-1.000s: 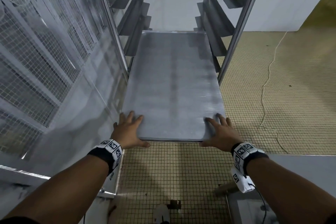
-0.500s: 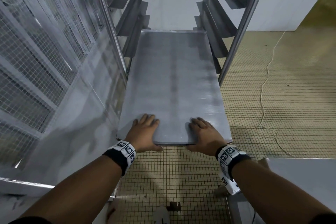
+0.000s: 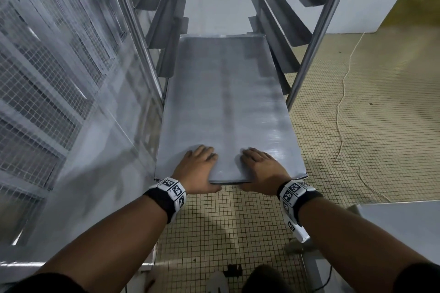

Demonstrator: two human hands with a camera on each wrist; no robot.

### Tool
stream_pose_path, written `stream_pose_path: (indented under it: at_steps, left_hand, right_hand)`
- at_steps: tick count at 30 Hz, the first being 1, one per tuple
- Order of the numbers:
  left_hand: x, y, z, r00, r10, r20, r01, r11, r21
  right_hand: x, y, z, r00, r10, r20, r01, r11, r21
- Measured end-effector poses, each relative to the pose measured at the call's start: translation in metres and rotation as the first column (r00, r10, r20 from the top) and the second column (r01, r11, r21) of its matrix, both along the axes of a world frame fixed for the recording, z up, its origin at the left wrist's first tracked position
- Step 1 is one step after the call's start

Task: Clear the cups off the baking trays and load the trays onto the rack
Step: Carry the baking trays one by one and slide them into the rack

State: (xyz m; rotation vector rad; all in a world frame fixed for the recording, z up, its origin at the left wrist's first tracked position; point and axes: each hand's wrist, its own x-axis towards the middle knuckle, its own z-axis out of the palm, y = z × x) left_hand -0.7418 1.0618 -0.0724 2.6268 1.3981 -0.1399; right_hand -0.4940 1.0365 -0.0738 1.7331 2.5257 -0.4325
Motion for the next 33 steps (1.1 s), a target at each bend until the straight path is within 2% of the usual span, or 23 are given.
stream_pose_path:
  at_steps: [9,14,23,33]
  left_hand:
    - [-0.004,0.031,0.001,1.0,0.004,-0.002,-0.004,0.997,-0.076]
    - [-0.005,0.054,-0.005,1.0,0.019,-0.021,-0.021,0.996,-0.089]
    - [-0.003,0.097,-0.02,0.995,0.069,-0.073,-0.068,0.998,0.017]
    - [0.002,0.157,-0.025,0.994,0.104,-0.024,-0.101,0.991,0.089]
  right_hand:
    - [0.002,0.02,0.005,0.996,-0.077,-0.038,0.076,0.997,-0.012]
    - [0.005,0.041,-0.008,0.993,-0.121,-0.006,0.12,0.992,-0.035]
    - [0.013,0.093,-0.018,0.988,-0.145,0.049,0.143,0.989,0.032]
    - [0.016,0.152,-0.02,0.99,-0.101,0.099,0.096,0.994,0.05]
